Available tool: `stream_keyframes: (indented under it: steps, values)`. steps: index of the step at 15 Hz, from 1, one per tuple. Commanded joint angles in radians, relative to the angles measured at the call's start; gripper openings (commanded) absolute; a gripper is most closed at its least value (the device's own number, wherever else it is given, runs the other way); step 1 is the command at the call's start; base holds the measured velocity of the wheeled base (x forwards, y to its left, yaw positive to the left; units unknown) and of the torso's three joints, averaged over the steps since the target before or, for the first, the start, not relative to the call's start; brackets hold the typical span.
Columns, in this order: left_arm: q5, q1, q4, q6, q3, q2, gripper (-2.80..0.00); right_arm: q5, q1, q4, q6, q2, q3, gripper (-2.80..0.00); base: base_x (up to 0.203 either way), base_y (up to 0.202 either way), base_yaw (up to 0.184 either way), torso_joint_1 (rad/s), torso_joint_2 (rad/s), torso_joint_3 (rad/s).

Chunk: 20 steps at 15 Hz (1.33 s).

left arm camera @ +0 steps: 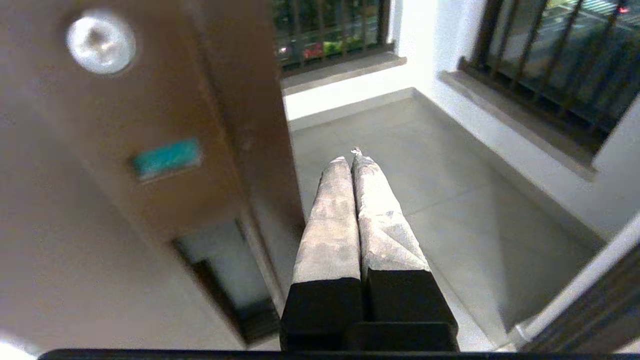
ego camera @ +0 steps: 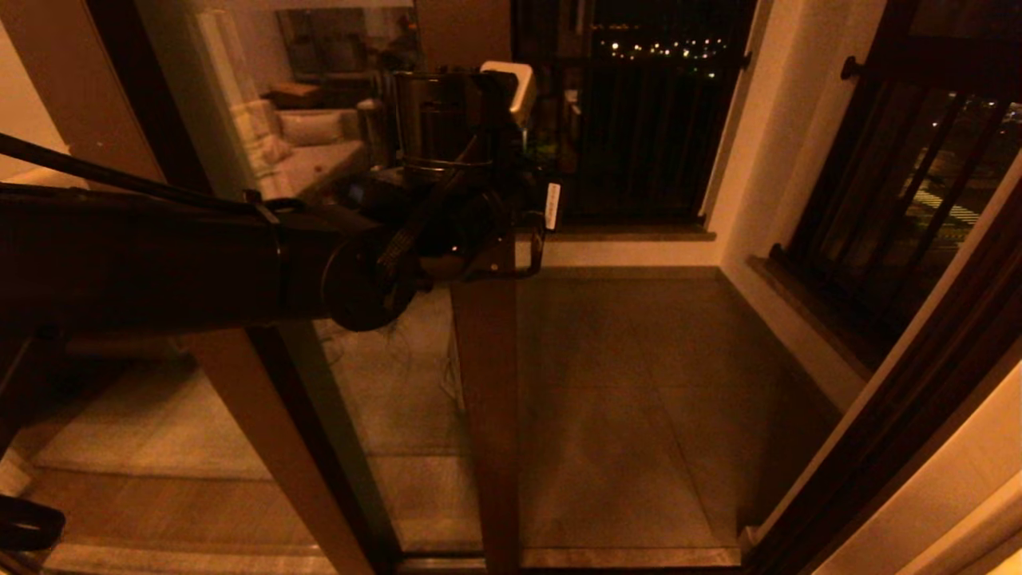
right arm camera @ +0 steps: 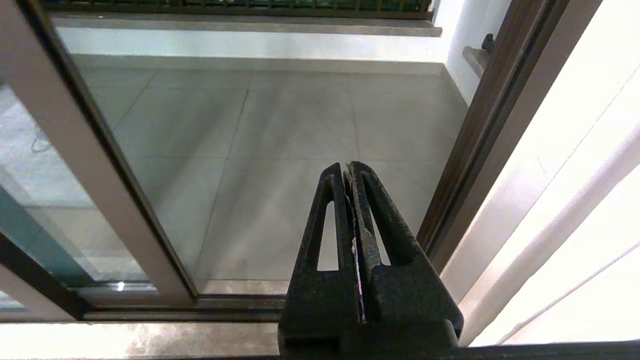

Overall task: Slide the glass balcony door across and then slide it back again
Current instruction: Open the slid door

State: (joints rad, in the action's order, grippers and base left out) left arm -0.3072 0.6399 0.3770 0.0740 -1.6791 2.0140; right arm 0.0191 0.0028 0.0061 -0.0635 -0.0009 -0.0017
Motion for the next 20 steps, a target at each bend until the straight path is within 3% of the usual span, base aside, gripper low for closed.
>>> stream_keyframes:
  steps: [1,5,20]
  values:
    - [0.004,-0.012,-0.003,0.0,0.03,-0.026,-2.8,0.001,0.0,0.0,-0.001,0.001,0.0,-2.8,0.0,0.0,0.0,0.0,0.0,0.0]
    - [0.005,-0.02,0.006,-0.009,0.131,-0.096,-2.8,0.001,0.0,0.0,0.0,0.001,0.0,-2.8,0.0,0.0,0.0,0.0,0.0,0.0]
    - [0.016,-0.184,0.006,-0.016,0.25,-0.202,-2.8,0.001,0.0,0.0,-0.001,0.001,0.0,-2.8,0.0,0.0,0.0,0.0,0.0,0.0]
